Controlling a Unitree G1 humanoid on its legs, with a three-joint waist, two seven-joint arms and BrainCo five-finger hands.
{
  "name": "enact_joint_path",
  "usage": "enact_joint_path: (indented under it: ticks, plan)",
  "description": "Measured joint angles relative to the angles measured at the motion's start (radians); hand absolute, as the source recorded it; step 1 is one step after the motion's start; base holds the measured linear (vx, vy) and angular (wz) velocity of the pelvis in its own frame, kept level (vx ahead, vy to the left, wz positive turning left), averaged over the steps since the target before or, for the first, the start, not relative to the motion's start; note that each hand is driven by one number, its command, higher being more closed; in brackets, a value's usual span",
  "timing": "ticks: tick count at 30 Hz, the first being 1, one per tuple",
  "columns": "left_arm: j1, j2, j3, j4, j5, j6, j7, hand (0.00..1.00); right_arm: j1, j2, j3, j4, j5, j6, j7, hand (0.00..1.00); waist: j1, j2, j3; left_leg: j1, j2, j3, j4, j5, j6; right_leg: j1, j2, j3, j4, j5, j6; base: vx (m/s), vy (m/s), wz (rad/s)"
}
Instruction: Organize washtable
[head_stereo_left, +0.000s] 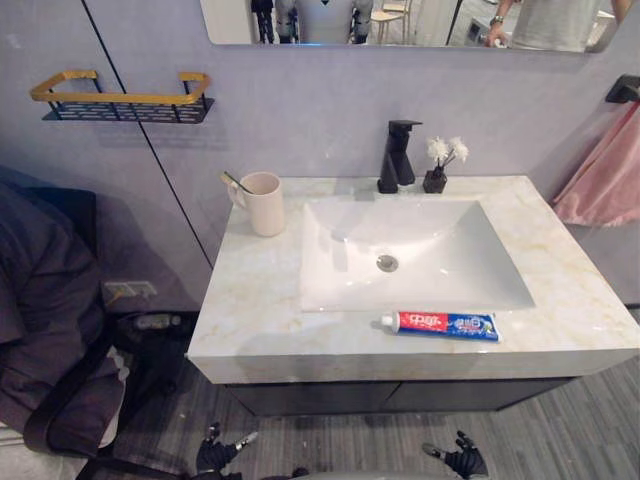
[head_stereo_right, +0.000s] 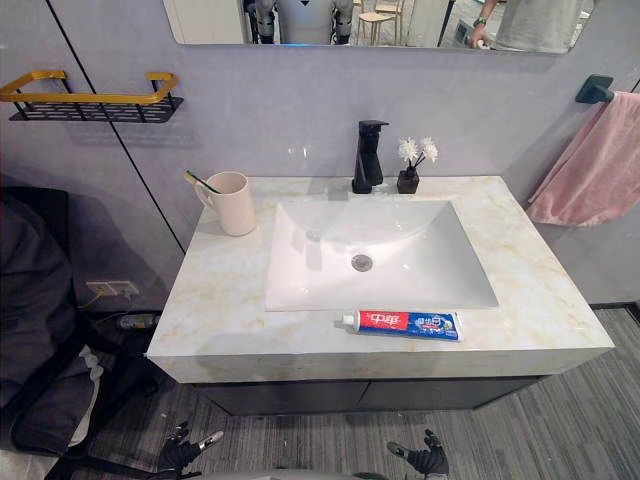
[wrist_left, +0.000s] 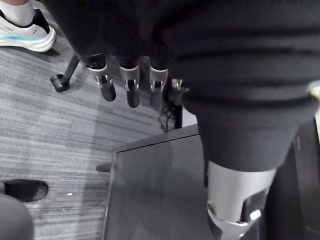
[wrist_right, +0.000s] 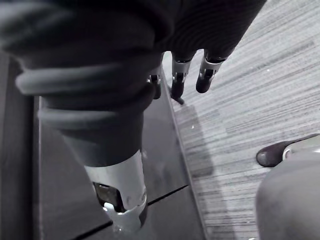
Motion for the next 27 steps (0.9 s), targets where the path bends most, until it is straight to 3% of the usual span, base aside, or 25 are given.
enact_joint_path:
  ticks: [5,10,13,17,20,22,27]
  plan:
    - [0.002,0.03,0.127,-0.005,-0.045,-0.001,-0.025,0.0,-0.037,-0.019,-0.085,-0.067,0.064,-0.02,0.018,0.0,-0.001,0.004,0.009,-0.003,0.008,-0.01,0.019,-0.001,-0.001,0.024,-0.005,-0.051,-0.031,0.008,0.002,-0.02,-0.038,0.06]
    - [0.014,0.172,0.329,-0.063,-0.043,0.001,-0.015,0.0,-0.047,-0.078,-0.105,-0.099,0.06,-0.022,0.035,0.0,0.004,0.004,0.015,-0.006,0.033,-0.017,0.026,-0.013,-0.019,0.03,-0.006,-0.15,-0.044,0.009,0.001,0.0,-0.074,0.01]
    - [0.015,0.196,0.409,-0.294,-0.041,-0.003,0.007,0.0,-0.026,-0.093,-0.106,-0.135,0.054,-0.024,0.043,0.0,0.006,0.021,0.025,-0.017,0.038,-0.033,0.035,-0.018,-0.027,0.041,0.0,-0.173,-0.062,0.017,-0.014,0.04,-0.06,0.17]
    - [0.002,0.232,0.435,-0.593,-0.015,-0.01,0.04,0.0,0.0,-0.089,-0.103,-0.14,0.047,-0.041,0.058,0.0,0.011,0.034,0.031,-0.019,0.036,-0.061,0.04,-0.024,-0.03,0.062,-0.001,-0.204,-0.075,0.019,-0.017,0.04,-0.037,0.21]
    - [-0.004,0.237,0.43,-0.916,0.033,-0.036,0.07,0.0,0.028,-0.079,-0.106,-0.143,0.047,-0.061,0.056,0.0,0.025,0.045,0.027,-0.028,0.034,-0.077,0.043,-0.028,-0.034,0.065,-0.001,-0.22,-0.083,0.019,-0.017,0.04,-0.036,0.13]
    - [-0.025,0.237,0.399,-1.024,0.062,-0.05,0.085,0.0,0.039,-0.079,-0.105,-0.148,0.046,-0.063,0.057,0.0,0.025,0.046,0.027,-0.032,0.033,-0.082,0.055,-0.03,-0.035,0.069,-0.002,-0.228,-0.083,0.019,-0.017,0.02,-0.026,0.11]
    - [-0.115,0.249,0.104,-1.324,0.239,-0.083,0.102,0.0,0.037,-0.074,-0.103,-0.128,0.048,-0.063,0.058,0.0,0.009,0.05,0.024,-0.04,0.028,-0.104,0.082,-0.04,-0.029,0.08,-0.003,-0.25,-0.08,0.019,-0.018,-0.03,-0.018,0.12]
